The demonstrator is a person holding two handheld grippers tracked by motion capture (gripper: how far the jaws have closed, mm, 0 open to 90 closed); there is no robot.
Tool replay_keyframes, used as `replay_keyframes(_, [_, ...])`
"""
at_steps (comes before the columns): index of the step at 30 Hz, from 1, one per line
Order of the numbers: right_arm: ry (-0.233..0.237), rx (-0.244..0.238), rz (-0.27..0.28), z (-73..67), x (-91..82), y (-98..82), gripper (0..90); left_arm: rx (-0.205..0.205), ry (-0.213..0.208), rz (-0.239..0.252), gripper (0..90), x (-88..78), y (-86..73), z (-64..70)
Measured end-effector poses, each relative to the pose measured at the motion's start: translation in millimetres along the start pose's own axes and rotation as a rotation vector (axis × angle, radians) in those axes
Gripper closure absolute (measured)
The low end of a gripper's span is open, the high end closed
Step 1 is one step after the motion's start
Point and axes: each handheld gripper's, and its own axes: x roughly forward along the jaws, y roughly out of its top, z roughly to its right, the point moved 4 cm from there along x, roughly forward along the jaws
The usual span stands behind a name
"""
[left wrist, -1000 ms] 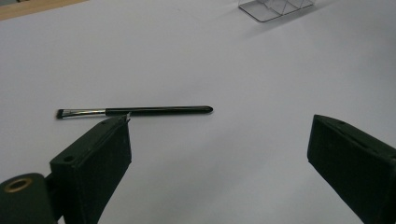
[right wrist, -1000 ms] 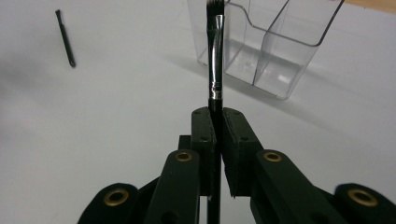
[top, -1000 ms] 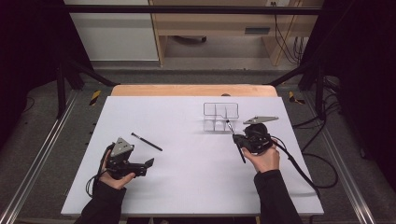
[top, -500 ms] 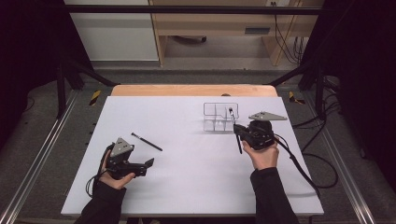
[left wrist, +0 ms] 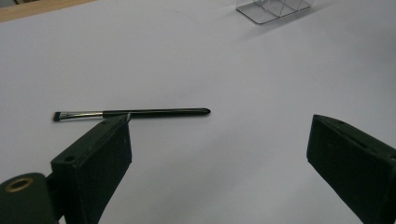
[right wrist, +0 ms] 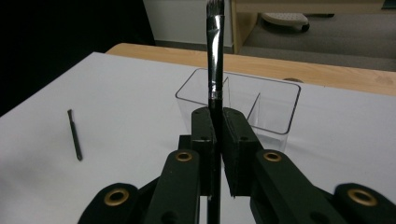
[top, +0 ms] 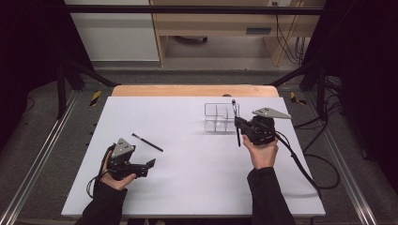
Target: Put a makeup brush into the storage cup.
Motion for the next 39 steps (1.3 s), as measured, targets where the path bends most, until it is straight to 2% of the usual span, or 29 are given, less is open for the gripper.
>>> replay_keyframes(5, [-0.009,0.005,0.067,2.2,-4.5,10.0,84.3,0.005,0.005,-0.014,5.8,4.3,-2.2,1.4])
replay_keyframes(10, [-0.027,0.01,0.105,6.0,-5.2,17.8,84.3,0.01,0.002,-0.012,5.7,5.1,-2.4,2.8])
replay_keyframes(19, [-0.058,0.032,0.189,8.9,4.9,33.4,84.3,0.001,-0.004,0.006,5.9,3.1,-1.2,1.6])
replay_keyframes(23, [-0.063,0.031,0.199,7.8,10.3,35.4,84.3,0.0,-0.002,0.006,5.9,3.1,-1.1,1.3])
replay_keyframes(29, [-0.061,0.049,0.211,9.3,27.8,36.3,84.3,-0.005,-0.001,0.007,5.9,3.0,-1.4,0.8])
replay_keyframes(39, [-0.076,0.058,0.242,9.8,40.7,46.6,84.4,-0.01,-0.006,0.013,5.9,1.4,-1.1,-0.7])
